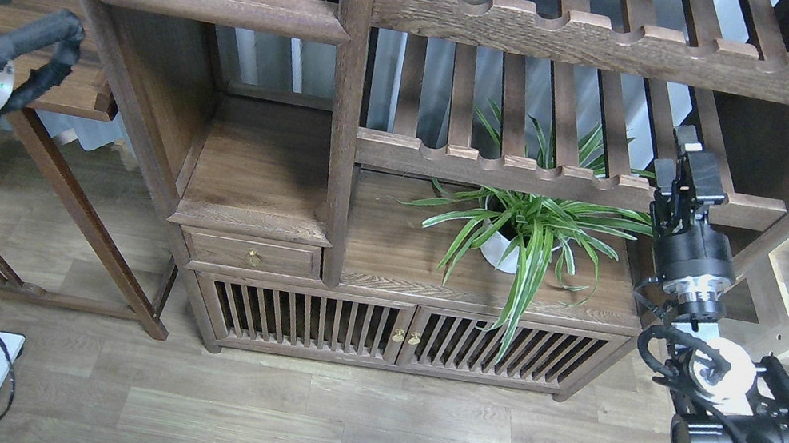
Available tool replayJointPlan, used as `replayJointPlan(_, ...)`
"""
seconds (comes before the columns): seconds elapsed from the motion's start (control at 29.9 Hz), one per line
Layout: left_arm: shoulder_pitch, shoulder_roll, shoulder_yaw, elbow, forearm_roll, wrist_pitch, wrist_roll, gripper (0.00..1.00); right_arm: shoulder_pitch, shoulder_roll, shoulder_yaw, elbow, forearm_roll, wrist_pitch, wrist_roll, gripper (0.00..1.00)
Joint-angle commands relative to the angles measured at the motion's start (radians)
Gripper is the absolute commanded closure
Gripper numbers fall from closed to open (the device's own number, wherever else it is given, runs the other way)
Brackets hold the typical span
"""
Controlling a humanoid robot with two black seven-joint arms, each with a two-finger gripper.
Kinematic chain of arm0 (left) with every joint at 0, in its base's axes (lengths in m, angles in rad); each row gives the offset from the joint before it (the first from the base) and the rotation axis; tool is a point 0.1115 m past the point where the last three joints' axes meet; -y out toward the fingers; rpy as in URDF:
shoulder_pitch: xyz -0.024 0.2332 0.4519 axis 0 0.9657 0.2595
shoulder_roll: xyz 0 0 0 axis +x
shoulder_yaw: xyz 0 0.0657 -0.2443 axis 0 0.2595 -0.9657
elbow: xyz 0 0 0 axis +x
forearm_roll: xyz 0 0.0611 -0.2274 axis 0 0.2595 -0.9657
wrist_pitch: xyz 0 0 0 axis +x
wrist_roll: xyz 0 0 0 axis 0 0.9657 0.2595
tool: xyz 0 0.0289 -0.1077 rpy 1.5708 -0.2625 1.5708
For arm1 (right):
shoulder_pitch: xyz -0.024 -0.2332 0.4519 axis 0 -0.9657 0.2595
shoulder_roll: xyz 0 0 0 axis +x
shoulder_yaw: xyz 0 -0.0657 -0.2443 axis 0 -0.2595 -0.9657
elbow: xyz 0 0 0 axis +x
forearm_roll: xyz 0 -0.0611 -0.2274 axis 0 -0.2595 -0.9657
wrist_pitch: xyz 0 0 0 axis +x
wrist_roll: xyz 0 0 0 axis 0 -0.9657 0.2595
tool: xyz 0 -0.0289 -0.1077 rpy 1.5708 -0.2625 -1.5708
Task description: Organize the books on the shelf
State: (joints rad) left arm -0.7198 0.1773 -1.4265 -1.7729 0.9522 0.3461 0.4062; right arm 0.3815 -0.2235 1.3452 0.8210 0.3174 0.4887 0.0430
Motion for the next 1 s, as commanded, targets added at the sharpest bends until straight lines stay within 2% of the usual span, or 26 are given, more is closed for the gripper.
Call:
replayJointPlan(0.0,-0.015,0.008,0.001,0.001,-0.001,-0.002,0.034,1.0,0.0,0.0,0.002,-0.011,0.0,0.0,0.002,0.2)
replayJointPlan(0.2,-0.055,0.033,0.001,0.0,-0.003,-0.004,0.083,1.0,0.0,0.001,0.002,-0.023,0.0,0.0,0.003,0.2)
replayJointPlan(0.64,-0.096,0.079,-0.032,0.0,-0.013,-0.021,0.083,1.0,0.027,0.001,0.002,-0.025,0.002,0.0,0.009,0.2)
replayJointPlan(0.77,-0.093,0.117,-0.032,0.013,-0.039,-0.056,0.083,1.0,0.027,0.003,0.002,-0.028,0.002,0.0,0.009,0.2)
replayJointPlan(0.97,-0.101,0.13,-0.031,0.099,-0.07,-0.117,0.083,1.0,0.027,0.003,0.002,-0.037,0.002,0.0,0.011,0.2)
